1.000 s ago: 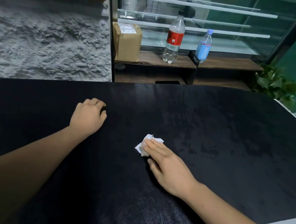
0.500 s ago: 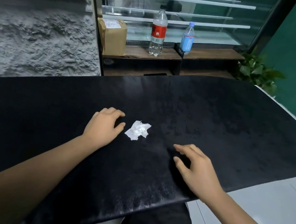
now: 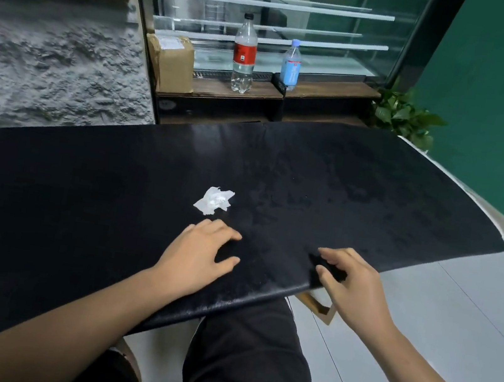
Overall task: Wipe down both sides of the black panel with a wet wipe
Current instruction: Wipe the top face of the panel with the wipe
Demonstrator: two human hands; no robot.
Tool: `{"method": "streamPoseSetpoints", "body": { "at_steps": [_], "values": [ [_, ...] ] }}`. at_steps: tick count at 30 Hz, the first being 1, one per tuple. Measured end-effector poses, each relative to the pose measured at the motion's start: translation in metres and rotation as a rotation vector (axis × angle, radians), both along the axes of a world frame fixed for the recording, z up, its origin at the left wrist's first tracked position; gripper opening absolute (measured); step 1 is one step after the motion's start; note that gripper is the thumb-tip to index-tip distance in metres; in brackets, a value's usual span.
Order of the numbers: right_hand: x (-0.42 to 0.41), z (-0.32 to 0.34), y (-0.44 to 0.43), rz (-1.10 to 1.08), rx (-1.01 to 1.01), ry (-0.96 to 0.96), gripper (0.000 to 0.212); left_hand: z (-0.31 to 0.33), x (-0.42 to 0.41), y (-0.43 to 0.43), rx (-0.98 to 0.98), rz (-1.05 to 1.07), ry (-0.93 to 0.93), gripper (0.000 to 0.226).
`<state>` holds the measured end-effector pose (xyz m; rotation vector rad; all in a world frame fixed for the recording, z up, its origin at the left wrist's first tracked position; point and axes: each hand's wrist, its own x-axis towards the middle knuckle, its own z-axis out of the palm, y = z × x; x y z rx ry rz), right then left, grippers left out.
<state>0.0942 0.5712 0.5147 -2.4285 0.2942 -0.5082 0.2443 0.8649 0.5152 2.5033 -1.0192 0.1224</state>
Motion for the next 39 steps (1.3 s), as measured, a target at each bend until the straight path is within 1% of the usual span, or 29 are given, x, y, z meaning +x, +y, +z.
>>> {"method": "streamPoseSetpoints", "body": {
  "at_steps": [8,11,13,15,18,20,22,25,29,34,39],
  "values": [
    [-0.035,-0.013,-0.011,-0.139,0.044,-0.058,0.018,-0.014,-0.041,-0.002,0.049,-0.08,0.005,0.057],
    [-0.039,-0.02,-0.015,-0.247,0.138,-0.023,0.006,-0.017,-0.046,0.001,0.056,-0.076,-0.011,0.061],
    [-0.037,-0.027,-0.019,-0.338,0.236,0.029,0.023,-0.018,-0.05,0.003,0.075,-0.086,-0.026,0.067],
    [-0.035,-0.033,-0.022,-0.388,0.383,0.099,0.038,-0.02,-0.052,0.005,0.101,-0.098,-0.033,0.074],
    [-0.027,-0.036,-0.026,-0.357,0.81,0.133,0.053,-0.022,-0.055,0.006,0.141,-0.111,-0.046,0.081],
    [-0.021,-0.035,-0.028,-0.329,1.031,0.142,0.056,-0.022,-0.055,0.006,0.16,-0.116,-0.05,0.082],
    [-0.017,-0.034,-0.03,-0.324,1.14,0.152,0.054,-0.021,-0.056,0.006,0.169,-0.12,-0.048,0.081],
    [-0.012,-0.032,-0.034,-0.336,1.205,0.142,0.051,-0.019,-0.056,0.007,0.157,-0.121,-0.056,0.075],
    [-0.004,-0.024,-0.038,-0.323,1.236,0.107,0.061,-0.009,-0.053,0.009,0.121,-0.112,-0.086,0.069],
    [0.006,-0.01,-0.035,-0.249,1.305,0.018,0.055,0.002,-0.051,0.01,0.095,-0.118,-0.093,0.069],
    [0.013,0.0,-0.034,-0.295,1.311,-0.041,0.051,0.011,-0.049,0.013,0.06,-0.118,-0.11,0.065]
  ]
}}
